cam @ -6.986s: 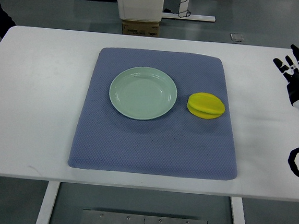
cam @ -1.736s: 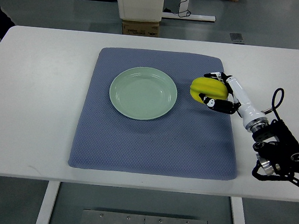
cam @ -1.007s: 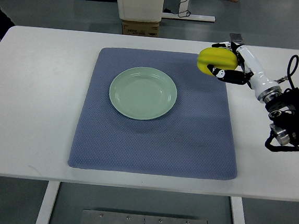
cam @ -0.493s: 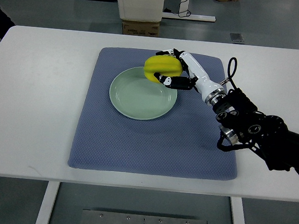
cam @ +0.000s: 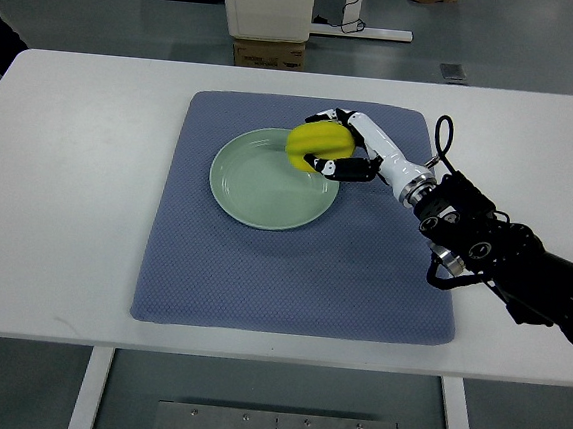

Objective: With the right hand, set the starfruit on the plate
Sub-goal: 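Carry the starfruit over the green plate and lower it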

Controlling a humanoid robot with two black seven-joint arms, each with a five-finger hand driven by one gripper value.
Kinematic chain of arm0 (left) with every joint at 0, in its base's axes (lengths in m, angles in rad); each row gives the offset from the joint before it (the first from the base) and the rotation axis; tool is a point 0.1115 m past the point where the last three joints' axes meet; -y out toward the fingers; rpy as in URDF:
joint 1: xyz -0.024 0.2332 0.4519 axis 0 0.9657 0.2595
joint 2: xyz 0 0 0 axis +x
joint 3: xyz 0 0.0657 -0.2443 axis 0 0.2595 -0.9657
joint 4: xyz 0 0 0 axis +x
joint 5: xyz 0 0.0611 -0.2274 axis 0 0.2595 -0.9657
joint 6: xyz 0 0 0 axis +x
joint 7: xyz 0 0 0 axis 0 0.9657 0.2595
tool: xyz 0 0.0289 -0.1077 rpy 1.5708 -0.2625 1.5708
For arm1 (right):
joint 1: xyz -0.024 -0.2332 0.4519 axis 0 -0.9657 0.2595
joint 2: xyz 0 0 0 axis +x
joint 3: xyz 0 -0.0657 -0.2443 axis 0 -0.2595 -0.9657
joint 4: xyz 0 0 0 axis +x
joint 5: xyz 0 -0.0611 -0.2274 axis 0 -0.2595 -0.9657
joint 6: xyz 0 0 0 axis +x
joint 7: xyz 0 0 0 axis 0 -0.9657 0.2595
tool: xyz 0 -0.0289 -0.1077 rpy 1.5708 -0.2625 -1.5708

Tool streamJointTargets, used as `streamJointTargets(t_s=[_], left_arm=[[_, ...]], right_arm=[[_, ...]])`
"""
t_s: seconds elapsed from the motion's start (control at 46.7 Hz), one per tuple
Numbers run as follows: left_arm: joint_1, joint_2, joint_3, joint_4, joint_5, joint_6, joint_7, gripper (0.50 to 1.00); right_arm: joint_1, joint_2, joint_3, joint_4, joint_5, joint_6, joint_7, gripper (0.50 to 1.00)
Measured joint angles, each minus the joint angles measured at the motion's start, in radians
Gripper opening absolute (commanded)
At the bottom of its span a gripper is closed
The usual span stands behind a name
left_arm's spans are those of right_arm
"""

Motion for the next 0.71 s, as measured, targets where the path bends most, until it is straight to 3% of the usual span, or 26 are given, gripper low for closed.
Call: streamJointTargets(t_s=[0.386, 0.514, 0.707], left_arm=[[0.0, 0.0, 0.0, 0.0, 0.0, 0.0, 0.0, 1.0], [0.0, 0.0, 0.0, 0.0, 0.0, 0.0, 0.0, 1.0], [0.0, 0.0, 0.0, 0.0, 0.0, 0.0, 0.0, 1.0]], right_arm=[[-0.02, 0.0, 0.0, 0.012, 0.001, 0.035, 0.0, 0.5], [-0.02, 0.0, 0.0, 0.013, 0.001, 0.038, 0.0, 0.623], [-0.02, 0.0, -0.001, 0.015, 0.0, 0.066, 0.0, 0.918]])
